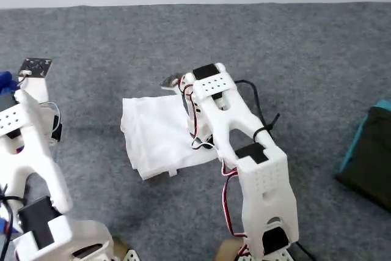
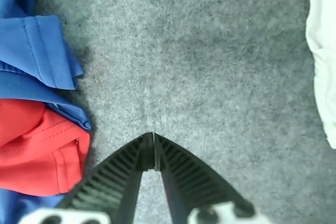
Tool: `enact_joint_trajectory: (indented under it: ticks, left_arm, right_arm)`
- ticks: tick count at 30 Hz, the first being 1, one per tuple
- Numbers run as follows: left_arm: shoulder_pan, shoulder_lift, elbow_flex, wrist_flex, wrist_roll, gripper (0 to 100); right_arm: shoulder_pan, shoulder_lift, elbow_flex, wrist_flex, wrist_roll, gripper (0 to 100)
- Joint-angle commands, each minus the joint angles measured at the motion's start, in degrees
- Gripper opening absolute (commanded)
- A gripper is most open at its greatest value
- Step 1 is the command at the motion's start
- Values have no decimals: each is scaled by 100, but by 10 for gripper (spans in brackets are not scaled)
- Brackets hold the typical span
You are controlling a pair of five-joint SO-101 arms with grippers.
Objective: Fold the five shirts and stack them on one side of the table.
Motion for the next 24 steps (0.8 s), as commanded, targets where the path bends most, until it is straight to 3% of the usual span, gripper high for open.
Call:
enact_joint_trajectory:
  ticks: [1, 9, 19, 24]
  left_arm:
    - [0, -176, -22, -53, -26, 6]
    - [9, -176, -40, -53, -26, 6]
    - [0, -220, -31, -26, -26, 6]
    - [-9, -229, -40, 26, -26, 6]
  right_arm:
    - [-22, -848, -281, 57, -53, 9]
    - [119, -1323, -281, -602, -53, 9]
    - [629, -22, -281, -2457, -53, 9]
    - [804, 242, -633, -2554, -44, 9]
